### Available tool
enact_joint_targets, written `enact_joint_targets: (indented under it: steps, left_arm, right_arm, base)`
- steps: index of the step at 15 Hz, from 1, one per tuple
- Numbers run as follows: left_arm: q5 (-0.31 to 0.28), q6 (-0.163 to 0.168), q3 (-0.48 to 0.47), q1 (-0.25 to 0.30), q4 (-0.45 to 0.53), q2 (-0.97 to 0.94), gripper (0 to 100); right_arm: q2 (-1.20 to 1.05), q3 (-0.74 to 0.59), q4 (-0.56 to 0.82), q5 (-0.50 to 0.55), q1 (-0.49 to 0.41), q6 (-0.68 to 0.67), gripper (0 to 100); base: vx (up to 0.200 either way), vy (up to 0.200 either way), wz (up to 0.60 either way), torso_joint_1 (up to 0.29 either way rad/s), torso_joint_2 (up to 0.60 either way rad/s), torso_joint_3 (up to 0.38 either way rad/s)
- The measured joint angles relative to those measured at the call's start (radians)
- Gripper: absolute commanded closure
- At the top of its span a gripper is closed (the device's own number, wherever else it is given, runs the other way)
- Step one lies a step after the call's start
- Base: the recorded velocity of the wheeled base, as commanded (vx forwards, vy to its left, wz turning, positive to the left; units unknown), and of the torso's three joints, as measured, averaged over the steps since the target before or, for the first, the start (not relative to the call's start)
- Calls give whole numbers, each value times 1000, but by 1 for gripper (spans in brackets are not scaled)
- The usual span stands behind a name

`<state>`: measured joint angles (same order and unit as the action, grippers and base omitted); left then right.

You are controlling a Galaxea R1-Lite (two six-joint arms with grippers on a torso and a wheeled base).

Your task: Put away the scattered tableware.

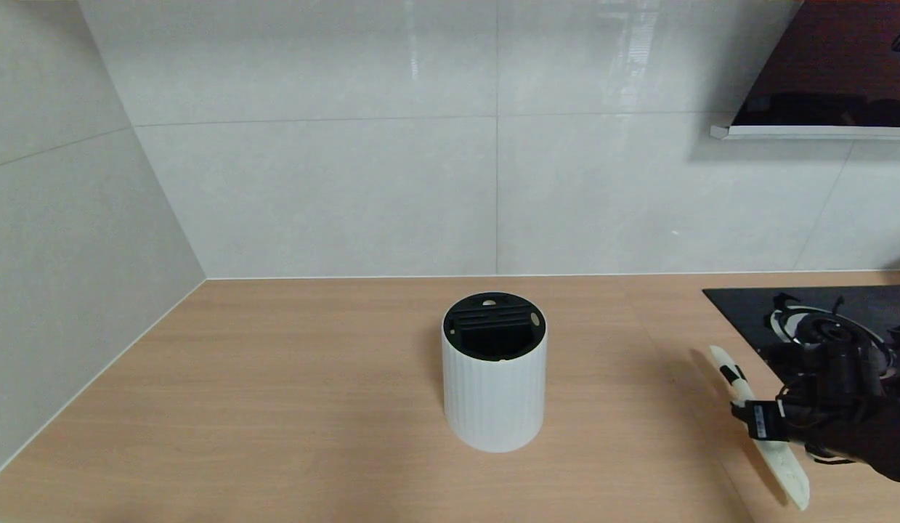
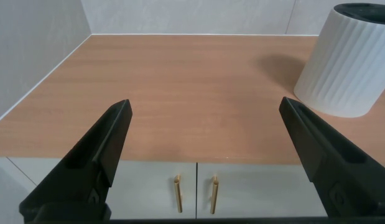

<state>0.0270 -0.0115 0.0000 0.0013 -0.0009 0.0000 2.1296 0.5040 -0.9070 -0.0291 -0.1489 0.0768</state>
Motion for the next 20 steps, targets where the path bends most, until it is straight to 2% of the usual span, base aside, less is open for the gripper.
enact_joint_targets:
  steps: [7,10,12,14,16,18,19,20]
  left_arm:
    - [-4,21,0,0,-1,0,0]
    - [-1,19,-2,0,-5,0,0]
    - [-16,19,-67,-1,-22,4,0]
    - [-75,20,-182,-19,5,51,0]
    - [-191,20,-291,-38,13,198,0]
    - [-293,11,-358,-50,-40,380,0]
    - [-327,-9,-383,-62,-93,480,0]
    - [-354,-48,-402,-85,-174,585,0]
  right_arm:
    - [-157,-30,-3,-13,29,-1,100]
    - [-282,-20,-3,-43,115,-5,100]
    - [-347,-6,-1,-42,175,-5,100]
    - [-394,14,-1,-41,223,-5,100]
    - [-426,77,14,-38,263,-5,100]
    - [-446,122,43,-17,330,-5,100]
    - [-453,130,45,-11,361,-7,100]
    - [-459,133,47,-8,391,-8,100]
  base:
    - [0,0,0,0,0,0]
    - [0,0,0,0,0,0]
    - [0,0,0,0,0,0]
    - [0,0,0,0,0,0]
    - [0,0,0,0,0,0]
    - [0,0,0,0,0,0]
    - [0,0,0,0,0,0]
    - [0,0,0,0,0,0]
